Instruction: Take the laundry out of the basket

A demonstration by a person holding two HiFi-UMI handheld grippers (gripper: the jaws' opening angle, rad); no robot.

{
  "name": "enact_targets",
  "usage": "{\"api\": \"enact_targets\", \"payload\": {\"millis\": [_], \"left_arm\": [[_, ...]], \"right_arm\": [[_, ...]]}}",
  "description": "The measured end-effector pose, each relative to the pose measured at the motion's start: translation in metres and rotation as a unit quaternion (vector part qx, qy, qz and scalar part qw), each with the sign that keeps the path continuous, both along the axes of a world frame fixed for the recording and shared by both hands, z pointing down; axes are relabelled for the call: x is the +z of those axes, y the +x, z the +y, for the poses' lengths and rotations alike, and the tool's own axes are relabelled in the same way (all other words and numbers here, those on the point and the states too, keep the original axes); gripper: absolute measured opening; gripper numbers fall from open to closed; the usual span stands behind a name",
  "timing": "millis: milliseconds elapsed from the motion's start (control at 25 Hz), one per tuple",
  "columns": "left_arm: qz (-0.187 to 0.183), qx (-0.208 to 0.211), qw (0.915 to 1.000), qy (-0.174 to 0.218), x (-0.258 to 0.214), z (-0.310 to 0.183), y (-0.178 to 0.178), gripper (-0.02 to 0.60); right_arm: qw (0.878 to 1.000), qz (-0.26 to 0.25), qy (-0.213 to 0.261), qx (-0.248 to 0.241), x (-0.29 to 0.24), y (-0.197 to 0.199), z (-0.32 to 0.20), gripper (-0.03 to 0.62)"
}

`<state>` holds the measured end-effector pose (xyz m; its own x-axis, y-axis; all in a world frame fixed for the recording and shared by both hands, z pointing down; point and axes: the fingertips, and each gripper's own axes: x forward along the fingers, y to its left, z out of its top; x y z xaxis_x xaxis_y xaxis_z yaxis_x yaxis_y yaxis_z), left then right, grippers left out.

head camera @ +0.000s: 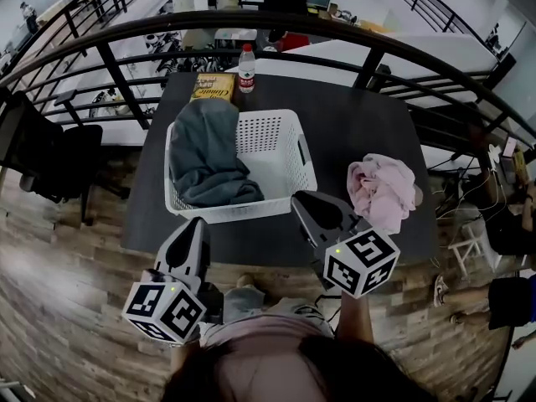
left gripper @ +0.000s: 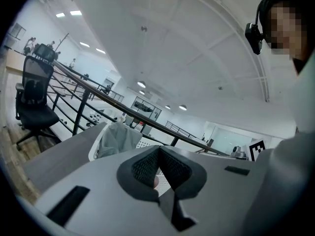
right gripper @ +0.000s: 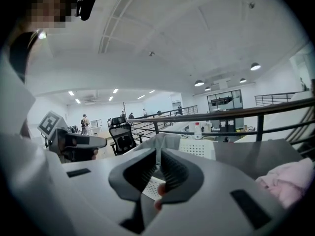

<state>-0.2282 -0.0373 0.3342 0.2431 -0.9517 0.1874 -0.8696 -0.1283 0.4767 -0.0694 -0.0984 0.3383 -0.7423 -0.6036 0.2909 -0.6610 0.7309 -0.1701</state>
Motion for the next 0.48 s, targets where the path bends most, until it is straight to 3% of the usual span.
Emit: {"api": "enact_targets", "payload": {"millis": [240,480], "left_arm": [[0.005,-0.002,1.0000,-0.004,0.002,-0.002,-0.031,-0.003],[0.011,-0.016,0.9998,-0.007,0.006,-0.004,-0.048,-0.003]], "right_arm": [[1.000,0.020,0.003,-0.011,0.003,-0.032,-0.003,0.037],[0.998,0.042,0.004,-0.045,0.007,-0.055,-0.005,0.118]]}}
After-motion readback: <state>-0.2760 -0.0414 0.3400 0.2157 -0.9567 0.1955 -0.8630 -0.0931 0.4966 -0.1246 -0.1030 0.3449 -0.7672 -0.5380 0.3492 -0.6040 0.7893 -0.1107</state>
